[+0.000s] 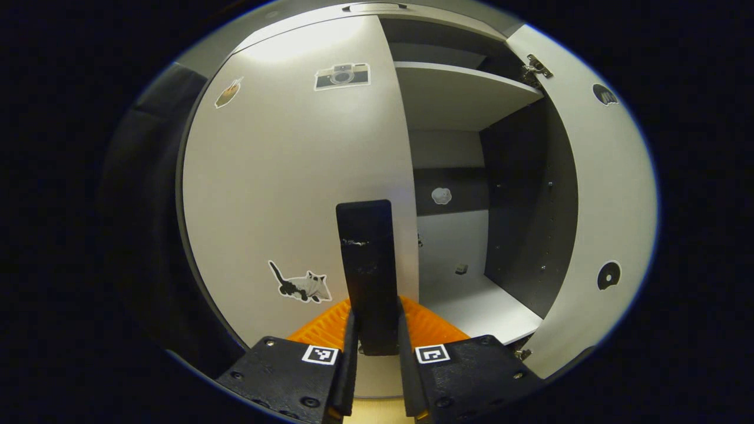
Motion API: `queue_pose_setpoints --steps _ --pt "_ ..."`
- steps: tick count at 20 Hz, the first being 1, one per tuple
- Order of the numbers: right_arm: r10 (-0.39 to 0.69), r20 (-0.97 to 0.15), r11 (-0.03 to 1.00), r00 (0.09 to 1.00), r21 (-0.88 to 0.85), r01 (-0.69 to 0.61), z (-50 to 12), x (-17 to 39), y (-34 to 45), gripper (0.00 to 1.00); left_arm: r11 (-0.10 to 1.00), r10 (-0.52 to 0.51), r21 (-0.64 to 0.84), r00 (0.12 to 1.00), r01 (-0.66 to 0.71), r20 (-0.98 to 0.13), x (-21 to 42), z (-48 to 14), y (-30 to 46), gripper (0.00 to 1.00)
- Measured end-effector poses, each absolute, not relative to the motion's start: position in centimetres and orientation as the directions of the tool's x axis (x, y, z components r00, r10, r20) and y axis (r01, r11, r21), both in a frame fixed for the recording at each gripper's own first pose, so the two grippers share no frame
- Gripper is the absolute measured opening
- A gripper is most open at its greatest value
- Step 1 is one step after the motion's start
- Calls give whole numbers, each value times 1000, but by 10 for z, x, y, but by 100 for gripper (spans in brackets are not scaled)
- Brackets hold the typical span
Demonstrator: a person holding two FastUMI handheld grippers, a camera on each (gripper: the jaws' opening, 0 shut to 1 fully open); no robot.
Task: Open the right door of the double-door shoe cabinet with the right hand, and open the left door with the left hand.
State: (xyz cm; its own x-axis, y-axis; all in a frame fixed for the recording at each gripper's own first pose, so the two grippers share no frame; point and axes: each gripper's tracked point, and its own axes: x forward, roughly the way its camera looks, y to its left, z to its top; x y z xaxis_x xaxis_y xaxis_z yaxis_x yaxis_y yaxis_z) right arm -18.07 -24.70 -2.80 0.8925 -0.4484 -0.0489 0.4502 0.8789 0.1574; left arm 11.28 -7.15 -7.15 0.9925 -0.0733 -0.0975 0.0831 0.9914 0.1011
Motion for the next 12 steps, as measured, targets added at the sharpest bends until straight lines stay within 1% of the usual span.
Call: queue_pose_setpoints --steps 4,12 --pt "-472 -61 867 880 149 476 -28 -198 -250 12 991 -85 89 990 95 -112 112 -73 -71 26" --pt "-485 -93 859 870 134 493 -32 -212 -253 12 987 -142 59 985 148 -102 108 -72 -72 19"
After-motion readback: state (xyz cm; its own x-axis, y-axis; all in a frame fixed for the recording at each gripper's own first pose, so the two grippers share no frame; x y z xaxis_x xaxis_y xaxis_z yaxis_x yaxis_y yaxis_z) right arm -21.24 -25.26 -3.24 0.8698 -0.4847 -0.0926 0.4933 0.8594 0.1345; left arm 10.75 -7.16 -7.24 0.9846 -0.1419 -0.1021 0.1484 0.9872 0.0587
